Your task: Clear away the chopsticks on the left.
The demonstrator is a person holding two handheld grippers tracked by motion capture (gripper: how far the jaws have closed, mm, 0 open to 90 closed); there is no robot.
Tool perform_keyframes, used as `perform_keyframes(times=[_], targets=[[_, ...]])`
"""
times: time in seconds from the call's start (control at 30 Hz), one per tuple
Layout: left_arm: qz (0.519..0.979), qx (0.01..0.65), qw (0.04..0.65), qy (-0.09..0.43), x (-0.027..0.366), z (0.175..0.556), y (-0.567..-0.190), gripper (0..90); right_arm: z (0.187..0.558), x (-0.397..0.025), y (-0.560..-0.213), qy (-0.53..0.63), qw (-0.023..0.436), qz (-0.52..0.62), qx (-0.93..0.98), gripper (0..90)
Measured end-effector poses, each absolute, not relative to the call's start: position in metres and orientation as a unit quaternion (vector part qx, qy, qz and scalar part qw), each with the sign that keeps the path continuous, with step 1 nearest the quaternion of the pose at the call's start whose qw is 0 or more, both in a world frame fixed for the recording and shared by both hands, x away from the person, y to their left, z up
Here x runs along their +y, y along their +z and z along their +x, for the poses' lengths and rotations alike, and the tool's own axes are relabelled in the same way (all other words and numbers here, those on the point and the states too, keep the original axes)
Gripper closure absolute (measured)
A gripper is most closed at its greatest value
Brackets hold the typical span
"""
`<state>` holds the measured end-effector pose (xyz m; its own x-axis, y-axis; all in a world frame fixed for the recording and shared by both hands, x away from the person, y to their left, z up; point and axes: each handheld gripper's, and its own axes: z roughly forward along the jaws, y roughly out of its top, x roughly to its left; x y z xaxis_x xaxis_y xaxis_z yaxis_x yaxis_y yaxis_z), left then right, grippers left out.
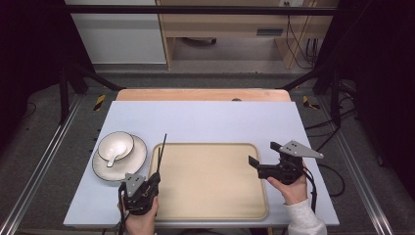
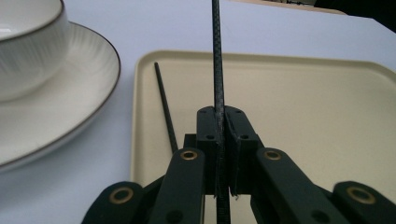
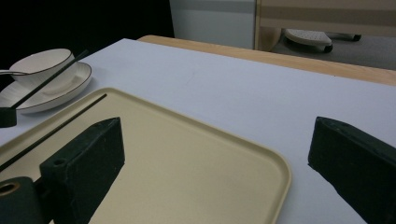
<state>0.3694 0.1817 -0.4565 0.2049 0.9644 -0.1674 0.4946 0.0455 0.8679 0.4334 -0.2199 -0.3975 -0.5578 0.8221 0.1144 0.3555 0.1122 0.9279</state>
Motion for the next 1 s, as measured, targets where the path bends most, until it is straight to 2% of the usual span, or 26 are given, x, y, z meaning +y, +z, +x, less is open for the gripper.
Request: perform_keyframes(times=[0.5, 1.0], targets=[[0.647, 0.586, 0.419, 0.250, 0.167, 0.372, -0.483, 85.1, 0.434, -0.218, -0.400, 0.519, 0.222, 0.415, 0.714, 3.8], [0.660, 0.603, 0.378, 0.241, 0.163, 0.378, -0.484, 85.0, 0.435, -0.218, -0.400, 0.518, 0.222, 0.414, 0.715, 3.8]])
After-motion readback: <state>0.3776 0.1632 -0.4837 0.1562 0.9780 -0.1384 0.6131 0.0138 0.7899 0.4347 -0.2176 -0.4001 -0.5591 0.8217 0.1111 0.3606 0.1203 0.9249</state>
